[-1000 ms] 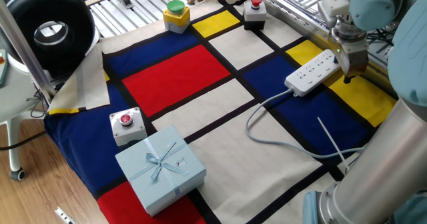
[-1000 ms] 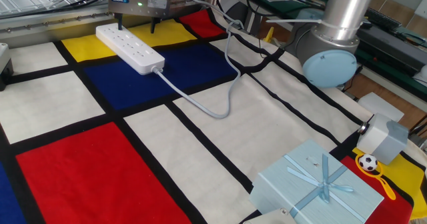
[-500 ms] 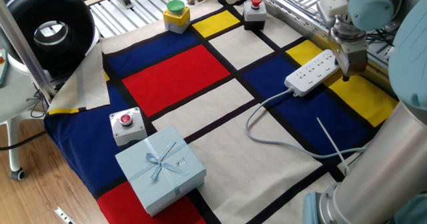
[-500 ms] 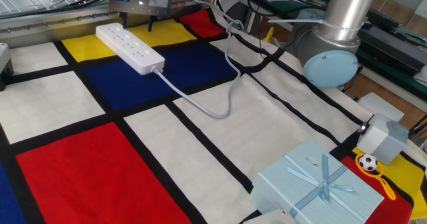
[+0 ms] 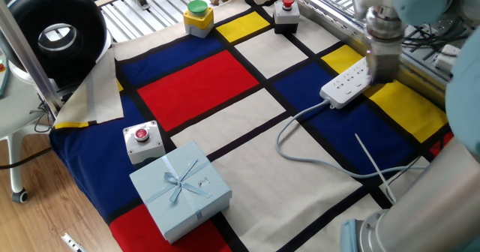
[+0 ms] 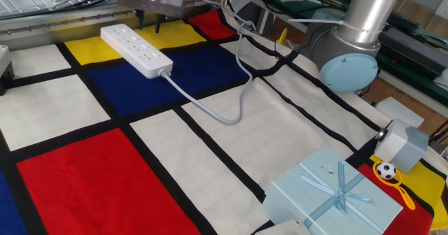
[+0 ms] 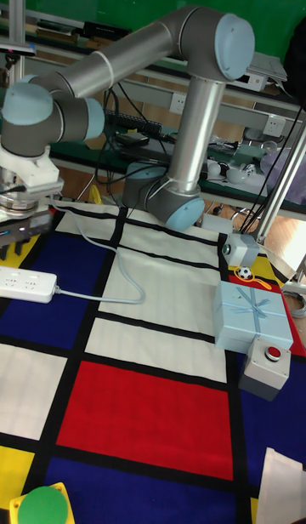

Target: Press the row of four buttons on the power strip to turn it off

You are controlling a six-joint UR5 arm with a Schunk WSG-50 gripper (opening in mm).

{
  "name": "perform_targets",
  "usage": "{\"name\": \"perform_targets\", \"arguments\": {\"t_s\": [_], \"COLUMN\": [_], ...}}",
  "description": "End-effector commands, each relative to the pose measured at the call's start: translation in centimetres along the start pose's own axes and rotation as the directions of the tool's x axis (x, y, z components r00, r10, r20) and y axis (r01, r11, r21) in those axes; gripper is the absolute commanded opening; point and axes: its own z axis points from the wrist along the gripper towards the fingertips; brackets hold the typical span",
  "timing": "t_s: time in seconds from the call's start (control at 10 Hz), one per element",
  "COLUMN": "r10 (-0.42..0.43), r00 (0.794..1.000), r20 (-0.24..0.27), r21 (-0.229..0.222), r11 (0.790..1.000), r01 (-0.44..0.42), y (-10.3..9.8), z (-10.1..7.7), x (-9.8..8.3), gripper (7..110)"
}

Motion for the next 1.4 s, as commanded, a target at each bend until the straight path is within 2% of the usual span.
{"name": "perform_targets", "arguments": {"t_s": [0.0,0.1,0.2,0.3,0.4,0.5,0.6,0.7,0.8,0.9,1.1,1.2,1.3], "r10": [0.303,0.352,0.347,0.325,0.343,0.419,0.498,0.571,0.604,0.645,0.678,0.71,0.748], "r00": [0.925,0.908,0.915,0.926,0.896,0.792,0.721,0.662,0.63,0.603,0.577,0.56,0.55], "r20": [0.23,0.227,0.203,0.19,0.281,0.445,0.482,0.486,0.488,0.469,0.456,0.427,0.372], "r21": [-0.122,-0.102,-0.055,-0.02,-0.028,-0.019,-0.083,-0.154,-0.18,-0.192,-0.132,-0.135,-0.165], "r11": [0.952,0.936,0.938,0.945,0.937,0.888,0.845,0.801,0.776,0.741,0.692,0.663,0.637], "r01": [-0.282,-0.337,-0.343,-0.327,-0.349,-0.46,-0.528,-0.578,-0.604,-0.643,-0.709,-0.737,-0.753], "y": [2.0,0.1,-2.4,-5.4,-8.8,-14.0,-14.6,-14.0,-13.6,-13.3,-15.0,-14.7,-13.3], "z": [-2.3,-2.9,-3.4,-4.3,-5.9,-8.4,-9.0,-8.7,-8.1,-7.3,-7.0,-6.6,-6.0], "x": [-7.8,-8.2,-8.0,-8.2,-10.8,-14.1,-15.2,-16.2,-16.8,-16.6,-14.9,-14.2,-13.8], "gripper": [22,22,7,7,7,7,7,7,7,7,7,7,7]}}
